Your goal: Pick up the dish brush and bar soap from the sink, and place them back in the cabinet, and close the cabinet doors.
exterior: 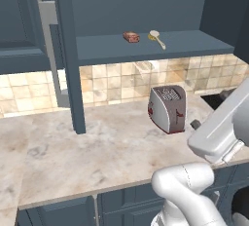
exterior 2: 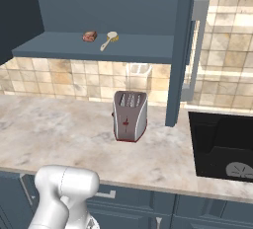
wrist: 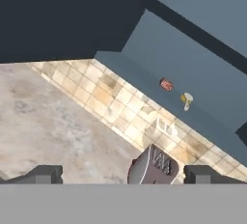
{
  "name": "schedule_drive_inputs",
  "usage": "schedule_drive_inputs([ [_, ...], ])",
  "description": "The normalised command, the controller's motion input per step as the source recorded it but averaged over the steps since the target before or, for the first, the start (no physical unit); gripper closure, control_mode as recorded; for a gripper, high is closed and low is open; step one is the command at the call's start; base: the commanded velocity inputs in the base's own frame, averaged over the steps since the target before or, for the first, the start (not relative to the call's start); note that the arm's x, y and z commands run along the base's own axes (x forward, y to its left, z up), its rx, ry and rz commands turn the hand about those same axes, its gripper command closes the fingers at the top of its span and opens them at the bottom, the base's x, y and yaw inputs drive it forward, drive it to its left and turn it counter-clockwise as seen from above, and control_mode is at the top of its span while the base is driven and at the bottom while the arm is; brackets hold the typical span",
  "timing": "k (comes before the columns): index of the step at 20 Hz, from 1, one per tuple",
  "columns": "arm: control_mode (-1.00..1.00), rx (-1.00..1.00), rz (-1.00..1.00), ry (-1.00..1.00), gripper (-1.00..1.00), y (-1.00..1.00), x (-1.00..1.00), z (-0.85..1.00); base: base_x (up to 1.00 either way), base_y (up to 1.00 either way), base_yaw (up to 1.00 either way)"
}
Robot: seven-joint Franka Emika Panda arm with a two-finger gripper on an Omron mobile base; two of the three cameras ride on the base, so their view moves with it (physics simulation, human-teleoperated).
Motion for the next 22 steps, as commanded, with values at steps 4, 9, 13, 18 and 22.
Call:
schedule_drive_inputs([
  [4,-1.0,-0.11,0.14,0.0,-1.0,0.24,-0.16,0.02,0.0,0.0,0.0],
  [9,-1.0,-0.1,0.08,0.01,-1.0,0.42,-0.16,0.13,0.0,0.0,0.0],
  [13,-1.0,-0.11,0.02,0.01,-1.0,0.54,-0.09,0.07,0.0,0.0,0.0],
  [18,-1.0,-0.11,0.0,0.01,-1.0,0.5,-0.01,0.08,0.0,0.0,0.0],
  [22,-1.0,-0.11,0.0,0.0,-1.0,0.37,-0.02,0.03,0.0,0.0,0.0],
])
